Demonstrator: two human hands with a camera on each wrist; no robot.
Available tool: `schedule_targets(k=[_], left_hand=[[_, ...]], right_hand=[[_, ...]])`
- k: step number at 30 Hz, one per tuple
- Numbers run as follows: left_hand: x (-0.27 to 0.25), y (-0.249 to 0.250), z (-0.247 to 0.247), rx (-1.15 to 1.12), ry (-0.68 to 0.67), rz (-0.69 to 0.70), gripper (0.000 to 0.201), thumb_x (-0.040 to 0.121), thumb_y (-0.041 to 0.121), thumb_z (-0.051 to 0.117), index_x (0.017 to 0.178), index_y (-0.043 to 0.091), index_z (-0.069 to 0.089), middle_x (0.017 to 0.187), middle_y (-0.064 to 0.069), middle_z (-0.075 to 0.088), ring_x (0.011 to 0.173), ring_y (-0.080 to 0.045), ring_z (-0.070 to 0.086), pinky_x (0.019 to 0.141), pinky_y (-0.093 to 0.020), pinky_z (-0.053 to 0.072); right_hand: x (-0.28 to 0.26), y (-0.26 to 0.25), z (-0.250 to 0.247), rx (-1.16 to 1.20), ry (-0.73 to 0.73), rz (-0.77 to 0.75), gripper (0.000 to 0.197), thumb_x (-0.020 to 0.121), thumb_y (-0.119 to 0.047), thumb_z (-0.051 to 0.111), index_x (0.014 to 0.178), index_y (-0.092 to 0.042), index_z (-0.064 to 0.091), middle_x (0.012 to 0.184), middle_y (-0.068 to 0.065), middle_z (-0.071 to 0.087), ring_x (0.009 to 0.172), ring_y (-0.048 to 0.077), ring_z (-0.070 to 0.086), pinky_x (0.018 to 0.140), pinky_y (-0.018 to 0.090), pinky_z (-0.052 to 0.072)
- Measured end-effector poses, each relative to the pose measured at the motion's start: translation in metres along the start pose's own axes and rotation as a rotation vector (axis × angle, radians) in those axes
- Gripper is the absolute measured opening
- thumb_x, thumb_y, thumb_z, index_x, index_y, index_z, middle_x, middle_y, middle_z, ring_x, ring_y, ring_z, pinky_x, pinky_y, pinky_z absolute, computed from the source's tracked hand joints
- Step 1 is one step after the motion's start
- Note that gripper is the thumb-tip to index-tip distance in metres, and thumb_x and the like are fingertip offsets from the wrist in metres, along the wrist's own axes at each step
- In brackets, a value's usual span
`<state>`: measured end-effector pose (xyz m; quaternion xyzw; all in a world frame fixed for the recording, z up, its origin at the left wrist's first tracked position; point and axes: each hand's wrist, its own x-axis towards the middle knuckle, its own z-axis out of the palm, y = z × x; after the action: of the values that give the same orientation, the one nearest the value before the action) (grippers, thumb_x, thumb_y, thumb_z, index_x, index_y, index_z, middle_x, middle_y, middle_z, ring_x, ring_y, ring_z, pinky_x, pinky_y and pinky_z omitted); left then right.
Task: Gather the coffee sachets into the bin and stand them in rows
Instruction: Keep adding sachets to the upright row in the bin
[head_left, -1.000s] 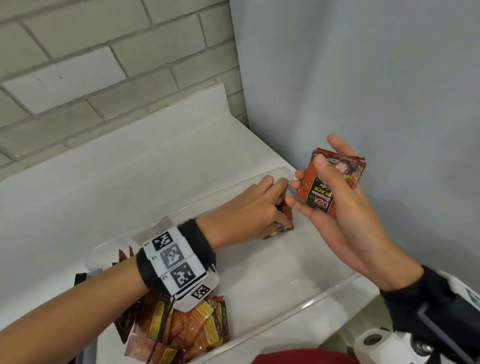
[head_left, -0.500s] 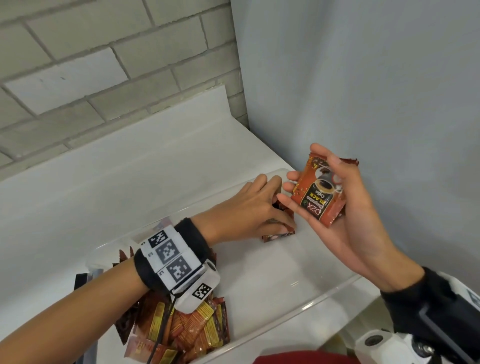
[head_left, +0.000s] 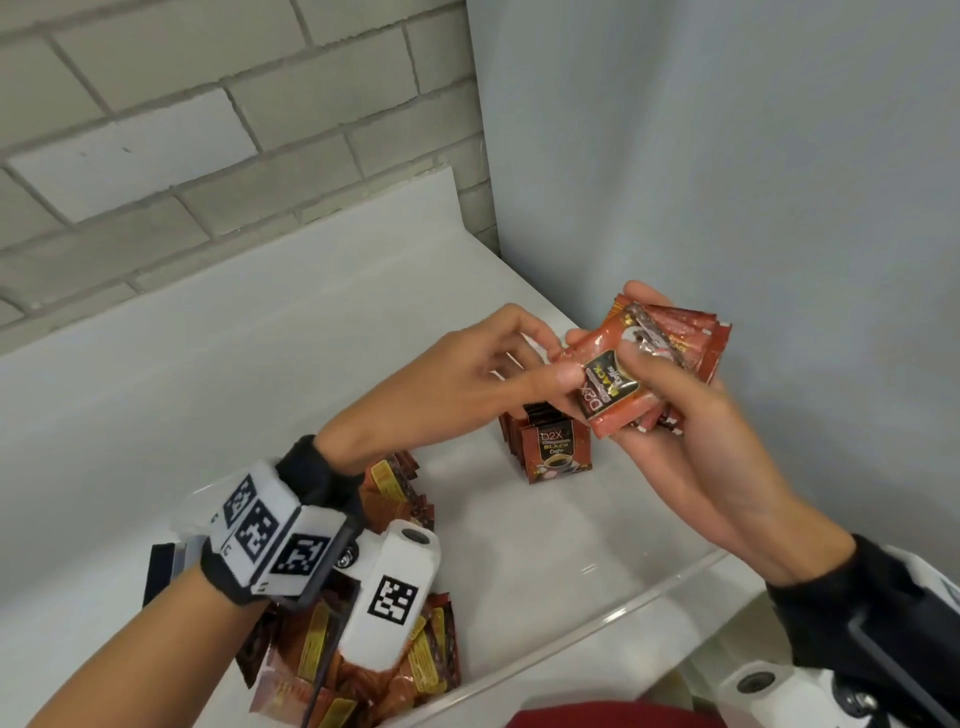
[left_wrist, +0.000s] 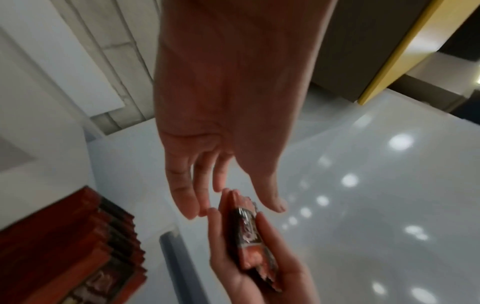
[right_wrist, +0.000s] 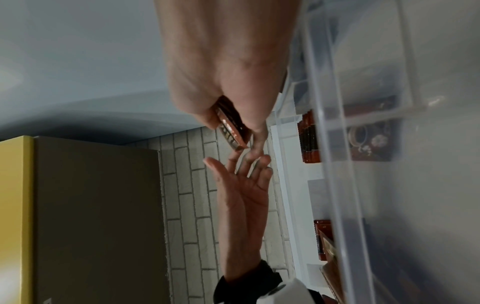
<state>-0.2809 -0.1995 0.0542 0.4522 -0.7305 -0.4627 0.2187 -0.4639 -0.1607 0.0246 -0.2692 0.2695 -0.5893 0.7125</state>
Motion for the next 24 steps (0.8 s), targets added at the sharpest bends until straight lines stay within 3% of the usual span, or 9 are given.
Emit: schedule_targets(k=[2,4,8,12,14,17,19,21,24], left_hand=[[-0.001,0.001,0.004,-0.127,-0.025,-0.06,0.06,0.075,0.047,0.076,0.12,0.022,0.047,0.095,-0.002,0.071,0.089,-0.021,0.069,0.083,-0.038,0.057],[-0.001,0.004,0.008,-0.248,-0.023,-0.089,0.063,0.074,0.028,0.078,0.125,0.019,0.043,0.094,-0.008,0.069,0.085,-0.025,0.071,0.08,-0.036,0.058],[-0.001,0.006,0.01,-0.318,0.055,-0.05,0.044,0.08,0.004,0.072,0.118,0.011,0.051,0.092,-0.013,0.066,0.079,-0.027,0.071,0.073,-0.033,0.06],[-0.002,0.008,0.01,-0.271,0.119,0.001,0.03,0.081,0.004,0.073,0.107,0.013,0.061,0.087,-0.008,0.066,0.076,-0.016,0.066,0.079,-0.032,0.056],[-0.003,0.009,0.007,-0.28,0.131,0.017,0.026,0.082,0.006,0.071,0.107,0.01,0.064,0.091,-0.014,0.065,0.082,-0.022,0.067,0.082,-0.032,0.054],[-0.005,0.01,-0.003,-0.353,0.102,0.028,0.024,0.081,0.01,0.067,0.106,0.008,0.066,0.112,-0.027,0.058,0.091,-0.029,0.067,0.08,-0.031,0.057],[-0.007,0.009,-0.009,-0.351,0.068,0.023,0.025,0.082,0.011,0.067,0.107,0.01,0.068,0.115,-0.029,0.057,0.091,-0.024,0.067,0.076,-0.028,0.056],[-0.008,0.009,-0.014,-0.334,0.065,0.019,0.03,0.081,0.012,0.07,0.111,0.014,0.069,0.112,-0.026,0.06,0.091,-0.028,0.065,0.072,-0.026,0.054],[-0.008,0.009,-0.02,-0.342,0.122,0.032,0.049,0.074,0.011,0.072,0.12,0.019,0.062,0.093,-0.01,0.066,0.084,-0.028,0.062,0.069,-0.031,0.054]], right_hand=[[0.0,0.0,-0.001,-0.07,-0.002,-0.015,0.044,0.088,-0.011,0.054,0.129,-0.026,0.053,0.117,0.012,0.068,0.108,0.027,0.066,0.089,0.04,0.055],[0.0,0.001,-0.001,-0.123,0.011,-0.03,0.043,0.089,-0.012,0.054,0.131,-0.025,0.052,0.116,0.01,0.068,0.106,0.027,0.067,0.087,0.039,0.056],[0.0,0.002,0.0,-0.187,0.05,-0.027,0.032,0.091,-0.015,0.055,0.122,-0.02,0.057,0.108,0.007,0.072,0.101,0.023,0.069,0.086,0.037,0.056],[0.0,0.003,0.001,-0.239,0.067,-0.012,0.037,0.087,-0.025,0.058,0.123,-0.02,0.056,0.112,0.008,0.07,0.101,0.022,0.068,0.082,0.039,0.057],[-0.001,0.003,0.003,-0.242,0.046,0.014,0.044,0.085,-0.032,0.057,0.125,-0.015,0.056,0.112,0.008,0.07,0.1,0.023,0.068,0.08,0.039,0.058],[-0.002,0.002,0.005,-0.224,0.014,0.048,0.05,0.08,-0.042,0.057,0.122,-0.015,0.059,0.104,0.005,0.07,0.099,0.025,0.065,0.083,0.039,0.057],[-0.002,0.001,0.004,-0.221,-0.013,0.035,0.041,0.081,-0.037,0.057,0.118,-0.018,0.058,0.095,-0.002,0.072,0.1,0.023,0.067,0.085,0.037,0.055],[-0.002,0.001,0.003,-0.201,-0.017,0.024,0.04,0.082,-0.025,0.06,0.122,-0.021,0.054,0.103,-0.001,0.073,0.101,0.022,0.068,0.083,0.033,0.055],[-0.002,0.001,0.001,-0.194,-0.021,0.013,0.051,0.08,-0.008,0.061,0.128,-0.02,0.052,0.113,0.004,0.071,0.102,0.024,0.069,0.08,0.03,0.057]])
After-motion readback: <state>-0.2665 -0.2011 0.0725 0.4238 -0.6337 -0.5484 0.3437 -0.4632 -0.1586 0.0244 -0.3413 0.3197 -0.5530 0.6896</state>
